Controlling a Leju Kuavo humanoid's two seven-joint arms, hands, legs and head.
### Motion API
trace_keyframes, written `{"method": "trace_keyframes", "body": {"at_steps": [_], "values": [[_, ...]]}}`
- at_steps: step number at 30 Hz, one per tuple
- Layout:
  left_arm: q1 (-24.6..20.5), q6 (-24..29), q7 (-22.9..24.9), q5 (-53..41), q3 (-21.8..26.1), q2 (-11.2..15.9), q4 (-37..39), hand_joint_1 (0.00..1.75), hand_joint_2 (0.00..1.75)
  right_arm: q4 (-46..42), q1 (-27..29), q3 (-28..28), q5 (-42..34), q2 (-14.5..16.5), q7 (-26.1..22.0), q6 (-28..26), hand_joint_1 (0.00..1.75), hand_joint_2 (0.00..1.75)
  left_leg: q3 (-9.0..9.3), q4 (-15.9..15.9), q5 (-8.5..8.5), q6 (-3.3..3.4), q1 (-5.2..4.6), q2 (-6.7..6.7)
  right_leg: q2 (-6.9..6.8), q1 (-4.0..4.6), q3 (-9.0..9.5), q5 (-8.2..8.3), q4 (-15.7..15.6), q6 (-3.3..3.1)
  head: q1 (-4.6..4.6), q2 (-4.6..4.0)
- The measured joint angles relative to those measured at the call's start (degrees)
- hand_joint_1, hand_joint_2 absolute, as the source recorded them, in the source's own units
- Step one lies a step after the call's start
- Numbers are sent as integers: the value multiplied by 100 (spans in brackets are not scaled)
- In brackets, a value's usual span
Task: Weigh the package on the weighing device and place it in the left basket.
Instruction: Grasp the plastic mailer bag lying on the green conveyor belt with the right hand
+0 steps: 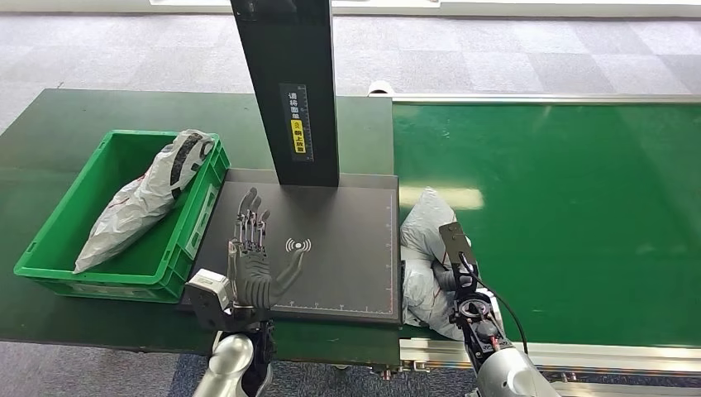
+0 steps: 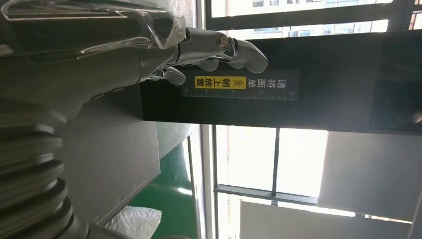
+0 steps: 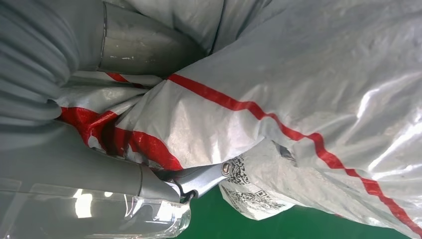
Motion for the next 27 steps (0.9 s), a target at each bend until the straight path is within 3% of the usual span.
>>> {"method": "trace_keyframes", "body": {"at_steps": [20,22,24,27], "values": [[0,1,0,0,0,0,1,0,175,0,5,0,-8,22,-9,-5,175,175,1,0,0,0,0,0,0,0,-1,0,0,0,0,0],[6,7,0,2,11,3,-7,0,175,-79,111,39,-255,34,-238,-153,175,175,1,0,0,0,0,-8,-8,0,6,-1,0,1,1,0],[55,-82,-1,-4,104,7,-80,0,175,-967,689,268,-920,122,-948,-460,175,175,-17,0,4,4,1,-43,-40,-1,10,-6,1,6,4,0],[190,-339,-1,-67,373,1,-226,0,175,-3790,1778,834,-1286,380,-1679,-567,175,175,-85,0,16,1,-4,-43,-43,-4,-65,3,12,-6,-1,0]]}}
